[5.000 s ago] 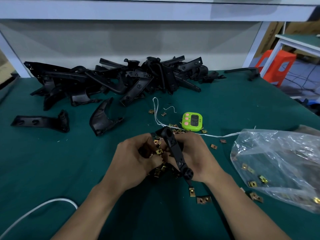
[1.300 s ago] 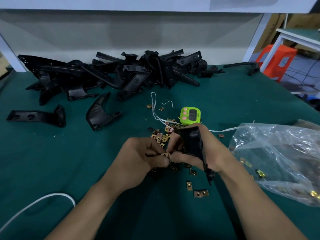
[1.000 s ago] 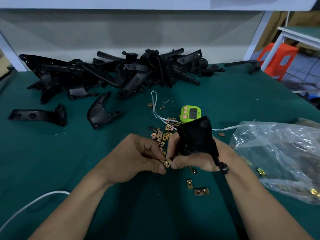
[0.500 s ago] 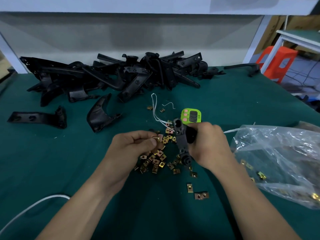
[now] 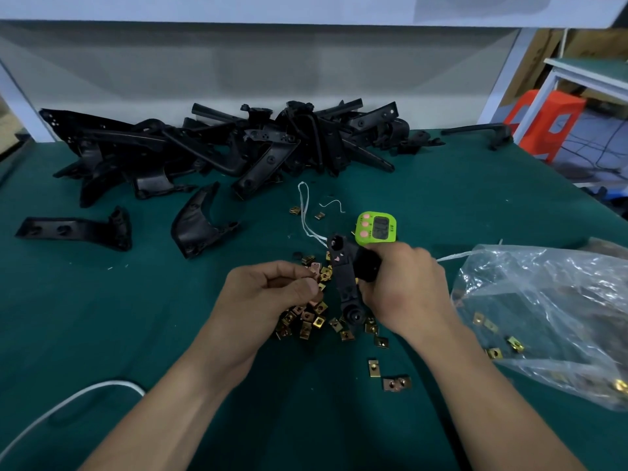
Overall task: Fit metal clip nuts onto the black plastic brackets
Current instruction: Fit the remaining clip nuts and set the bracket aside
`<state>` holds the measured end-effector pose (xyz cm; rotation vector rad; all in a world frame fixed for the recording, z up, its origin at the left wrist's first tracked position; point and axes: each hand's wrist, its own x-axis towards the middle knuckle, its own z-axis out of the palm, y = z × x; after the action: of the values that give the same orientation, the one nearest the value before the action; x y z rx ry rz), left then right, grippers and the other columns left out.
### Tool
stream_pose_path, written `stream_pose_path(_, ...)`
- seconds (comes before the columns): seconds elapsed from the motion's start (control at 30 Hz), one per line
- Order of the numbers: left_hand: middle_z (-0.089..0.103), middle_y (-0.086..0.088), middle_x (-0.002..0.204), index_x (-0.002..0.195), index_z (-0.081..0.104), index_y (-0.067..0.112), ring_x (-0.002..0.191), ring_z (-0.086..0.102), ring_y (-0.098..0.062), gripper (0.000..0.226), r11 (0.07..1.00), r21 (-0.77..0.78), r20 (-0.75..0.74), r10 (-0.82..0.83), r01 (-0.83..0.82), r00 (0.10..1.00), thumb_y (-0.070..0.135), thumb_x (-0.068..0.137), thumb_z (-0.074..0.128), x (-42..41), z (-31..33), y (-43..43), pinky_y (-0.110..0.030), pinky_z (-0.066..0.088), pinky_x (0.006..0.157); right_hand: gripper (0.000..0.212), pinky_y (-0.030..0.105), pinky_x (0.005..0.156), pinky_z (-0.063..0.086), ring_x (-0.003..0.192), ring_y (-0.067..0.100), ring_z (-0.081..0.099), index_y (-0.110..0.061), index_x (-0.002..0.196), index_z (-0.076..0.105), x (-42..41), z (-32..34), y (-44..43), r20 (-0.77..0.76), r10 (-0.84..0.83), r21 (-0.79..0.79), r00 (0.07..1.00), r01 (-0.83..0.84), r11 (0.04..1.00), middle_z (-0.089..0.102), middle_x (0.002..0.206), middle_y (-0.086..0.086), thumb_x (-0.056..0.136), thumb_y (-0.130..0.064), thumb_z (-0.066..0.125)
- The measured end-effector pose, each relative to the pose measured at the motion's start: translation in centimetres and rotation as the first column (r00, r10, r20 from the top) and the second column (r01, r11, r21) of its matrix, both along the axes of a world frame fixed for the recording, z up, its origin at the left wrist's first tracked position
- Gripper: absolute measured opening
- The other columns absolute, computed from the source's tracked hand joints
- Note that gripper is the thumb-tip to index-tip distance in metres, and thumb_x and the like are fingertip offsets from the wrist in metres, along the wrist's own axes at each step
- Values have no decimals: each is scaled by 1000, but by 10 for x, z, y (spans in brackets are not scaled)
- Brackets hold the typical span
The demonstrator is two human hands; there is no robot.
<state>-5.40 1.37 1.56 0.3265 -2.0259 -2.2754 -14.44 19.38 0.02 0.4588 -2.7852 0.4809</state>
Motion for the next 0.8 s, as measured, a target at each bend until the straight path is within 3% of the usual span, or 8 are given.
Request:
stream_pose_path(0.17, 76, -10, 77, 84, 78, 7, 62, 60, -8, 5, 1000, 1, 55, -8, 8, 998, 12, 85, 75, 0, -4, 2, -11, 43, 56, 24, 33, 60, 31, 75, 35, 60, -30, 98, 68, 2, 1, -3, -1, -15, 34, 1000, 16, 999, 68, 79, 3, 75, -25, 69)
stream_pose_path(0.33, 77, -8, 79, 87, 83, 10, 63, 62, -5, 21, 997, 66, 40, 31, -34, 999, 27, 75, 76, 1, 0, 6, -12, 46, 57, 22, 32, 58, 31, 65, 28, 46, -28, 95, 67, 4, 3, -4, -7, -28, 69, 1000, 28, 997, 66, 76, 2, 75, -20, 67)
stream_pose_path(0.4, 79, -8, 85, 91, 83, 15, 68, 64, -6, 13, 996, 88, 58, 31, -36, 998, 18, 86, 72, 0, 1, 5, -13, 48, 60, 22, 32, 58, 30, 65, 28, 44, -29, 95, 67, 5, 3, -4, -11, -43, 83, 999, 44, 996, 66, 75, 1, 75, -20, 67)
stream_pose_path(0.53, 79, -8, 89, 92, 83, 17, 74, 67, -9, 20, 995, 97, 57, 30, -36, 998, 9, 94, 65, 1, 1, 6, -15, 49, 64, 22, 32, 58, 28, 64, 27, 39, -30, 94, 66, 6, 5, -6, -2, -67, 98, 998, 67, 993, 60, 70, 0, 74, -21, 67)
stream_pose_path(0.63, 79, -9, 89, 91, 83, 16, 74, 68, -9, 14, 991, 131, 47, 33, -38, 998, 17, 85, 71, 2, 2, 7, -13, 49, 61, 22, 33, 58, 28, 64, 28, 39, -29, 93, 65, 6, 8, -6, 11, -76, 94, 997, 75, 993, 64, 74, 1, 73, -20, 65)
stream_pose_path(0.8, 79, -12, 90, 91, 83, 13, 71, 66, -9, 31, 983, 171, 15, 61, -62, 998, 31, 67, 75, 1, 2, 4, -13, 48, 59, 23, 33, 59, 28, 64, 27, 38, -28, 93, 65, 9, 10, -6, 10, -84, 110, 996, 82, 991, 62, 71, 0, 72, -17, 64)
